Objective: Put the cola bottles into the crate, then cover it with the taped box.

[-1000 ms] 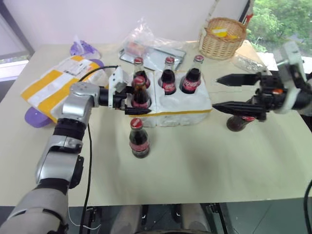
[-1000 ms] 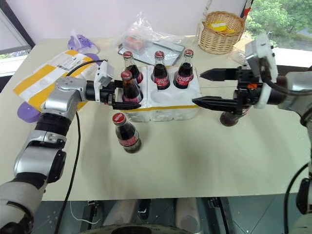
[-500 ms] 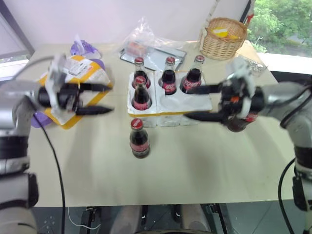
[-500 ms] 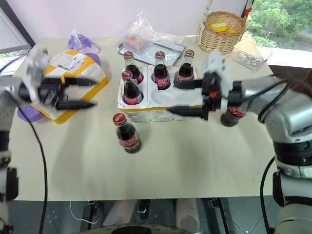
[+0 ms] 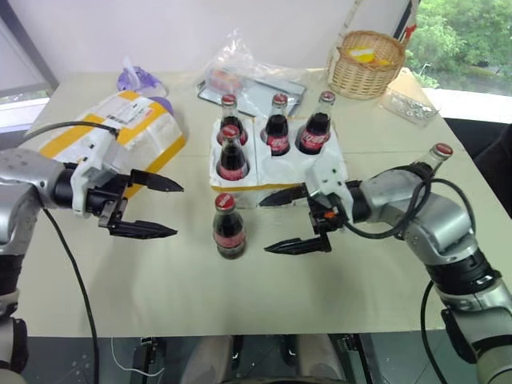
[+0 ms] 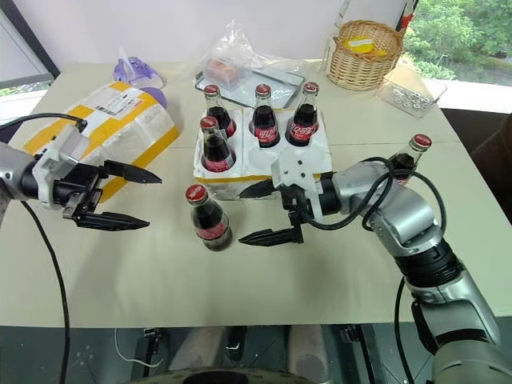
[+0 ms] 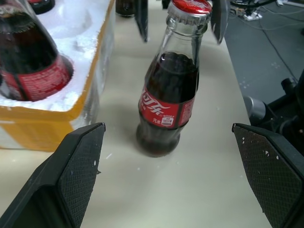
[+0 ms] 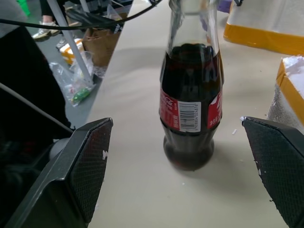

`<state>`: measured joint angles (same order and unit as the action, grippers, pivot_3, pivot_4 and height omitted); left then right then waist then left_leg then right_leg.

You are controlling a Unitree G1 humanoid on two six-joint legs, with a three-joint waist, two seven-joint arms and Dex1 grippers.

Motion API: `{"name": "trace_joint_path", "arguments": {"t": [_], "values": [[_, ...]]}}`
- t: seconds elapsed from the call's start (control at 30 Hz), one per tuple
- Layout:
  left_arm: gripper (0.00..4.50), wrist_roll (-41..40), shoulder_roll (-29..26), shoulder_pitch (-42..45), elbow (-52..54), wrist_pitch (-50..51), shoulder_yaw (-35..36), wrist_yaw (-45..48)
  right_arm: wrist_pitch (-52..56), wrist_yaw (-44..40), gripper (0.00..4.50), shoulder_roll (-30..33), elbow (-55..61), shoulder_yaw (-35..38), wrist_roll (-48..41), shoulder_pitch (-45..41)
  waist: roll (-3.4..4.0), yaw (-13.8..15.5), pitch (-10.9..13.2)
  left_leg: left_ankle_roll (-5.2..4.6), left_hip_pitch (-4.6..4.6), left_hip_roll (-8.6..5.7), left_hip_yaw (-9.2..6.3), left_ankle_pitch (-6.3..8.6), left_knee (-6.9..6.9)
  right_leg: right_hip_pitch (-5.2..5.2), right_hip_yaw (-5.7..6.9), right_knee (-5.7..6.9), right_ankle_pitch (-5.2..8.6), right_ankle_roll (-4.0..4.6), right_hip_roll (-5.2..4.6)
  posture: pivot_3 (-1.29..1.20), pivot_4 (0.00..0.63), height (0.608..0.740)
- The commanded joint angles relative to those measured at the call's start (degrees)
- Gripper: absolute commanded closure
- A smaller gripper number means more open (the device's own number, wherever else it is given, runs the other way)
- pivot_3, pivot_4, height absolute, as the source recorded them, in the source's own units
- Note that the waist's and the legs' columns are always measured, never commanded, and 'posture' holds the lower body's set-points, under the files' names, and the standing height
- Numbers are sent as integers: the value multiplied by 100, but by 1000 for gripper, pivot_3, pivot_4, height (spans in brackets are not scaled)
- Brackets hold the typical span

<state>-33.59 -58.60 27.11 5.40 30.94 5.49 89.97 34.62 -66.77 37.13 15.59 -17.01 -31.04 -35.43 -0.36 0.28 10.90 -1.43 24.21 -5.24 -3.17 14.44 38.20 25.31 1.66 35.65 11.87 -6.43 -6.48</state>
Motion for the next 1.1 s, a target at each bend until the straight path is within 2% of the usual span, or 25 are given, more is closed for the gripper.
{"name": "trace_joint_path", "arguments": {"t": [0.03, 0.23, 0.63, 1.1], "values": [[21, -306, -76, -39, 306, 217, 328, -214, -91, 138, 0, -348, -162, -194, 222, -77, 0, -8, 0, 1, 0, 0, 0, 0, 1, 1, 0, 3, 0, 0, 0, 0, 150, 740], [21, -336, -254, -204, 450, 240, 383, -253, 39, 57, 0, -614, -449, -272, 292, -137, 0, 4, 0, 1, -1, -1, -1, -1, 1, 2, 0, 7, 0, 1, 1, 0, 150, 740], [21, -332, -150, -116, 359, 127, 301, -451, 230, 77, 0, -1403, -761, -389, 289, -375, 0, -57, 0, 5, -4, -1, -4, -3, 1, 4, -1, 19, 1, 2, 4, 0, 150, 740], [21, -326, -131, -123, 330, 104, 308, -511, 75, 408, 0, -2168, -1474, -602, 702, -315, -1, -112, 0, 11, -7, -2, -4, -6, -2, 9, -1, 31, 2, 3, 5, 0, 150, 740]]}}
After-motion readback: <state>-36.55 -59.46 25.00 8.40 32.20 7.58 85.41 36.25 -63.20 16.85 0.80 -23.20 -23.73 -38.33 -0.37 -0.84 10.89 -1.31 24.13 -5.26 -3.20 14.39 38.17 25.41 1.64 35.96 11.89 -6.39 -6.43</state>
